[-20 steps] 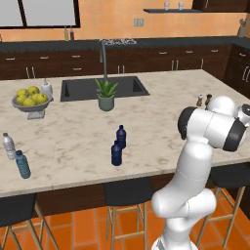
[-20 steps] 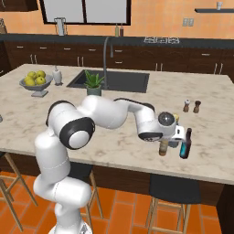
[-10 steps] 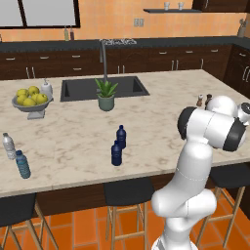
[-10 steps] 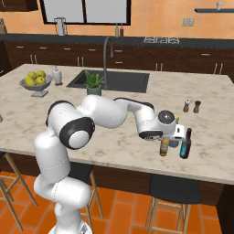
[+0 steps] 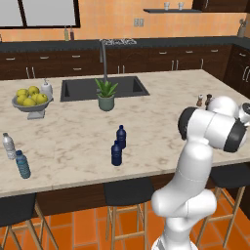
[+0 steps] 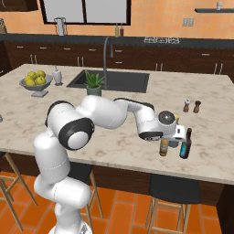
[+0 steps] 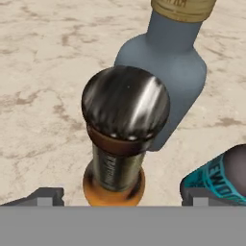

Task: Move the plastic bottles in the middle to the plastics group, and the glass bottles in the middle to the glass group.

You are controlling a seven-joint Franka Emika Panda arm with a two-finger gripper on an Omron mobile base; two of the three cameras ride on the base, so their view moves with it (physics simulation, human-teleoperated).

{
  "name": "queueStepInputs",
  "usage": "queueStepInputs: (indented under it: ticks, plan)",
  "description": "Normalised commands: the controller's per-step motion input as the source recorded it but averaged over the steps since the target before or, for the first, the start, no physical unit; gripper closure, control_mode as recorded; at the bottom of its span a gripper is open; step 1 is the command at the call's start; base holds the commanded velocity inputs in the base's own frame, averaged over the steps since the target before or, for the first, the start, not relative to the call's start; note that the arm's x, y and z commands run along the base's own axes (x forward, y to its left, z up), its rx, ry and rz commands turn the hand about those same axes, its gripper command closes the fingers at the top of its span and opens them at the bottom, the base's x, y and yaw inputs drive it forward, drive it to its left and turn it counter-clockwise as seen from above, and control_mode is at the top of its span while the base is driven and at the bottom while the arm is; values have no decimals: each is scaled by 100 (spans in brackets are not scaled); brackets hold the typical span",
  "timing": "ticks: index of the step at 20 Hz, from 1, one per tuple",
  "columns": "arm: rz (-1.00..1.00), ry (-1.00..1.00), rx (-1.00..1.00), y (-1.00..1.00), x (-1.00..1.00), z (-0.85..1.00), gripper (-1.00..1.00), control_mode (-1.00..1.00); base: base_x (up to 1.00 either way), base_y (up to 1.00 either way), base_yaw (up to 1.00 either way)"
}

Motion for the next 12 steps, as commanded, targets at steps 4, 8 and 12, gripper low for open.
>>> queueStepInputs:
  ticks: [4, 8, 12]
  plan:
    - [0, 0, 0, 16, -43, 13, -100, -100, 0, 0, 0]
    - [0, -5, -3, 41, -62, 27, -100, -100, 0, 0, 0]
    - [0, -17, -2, 53, -49, 57, -100, -100, 0, 0, 0]
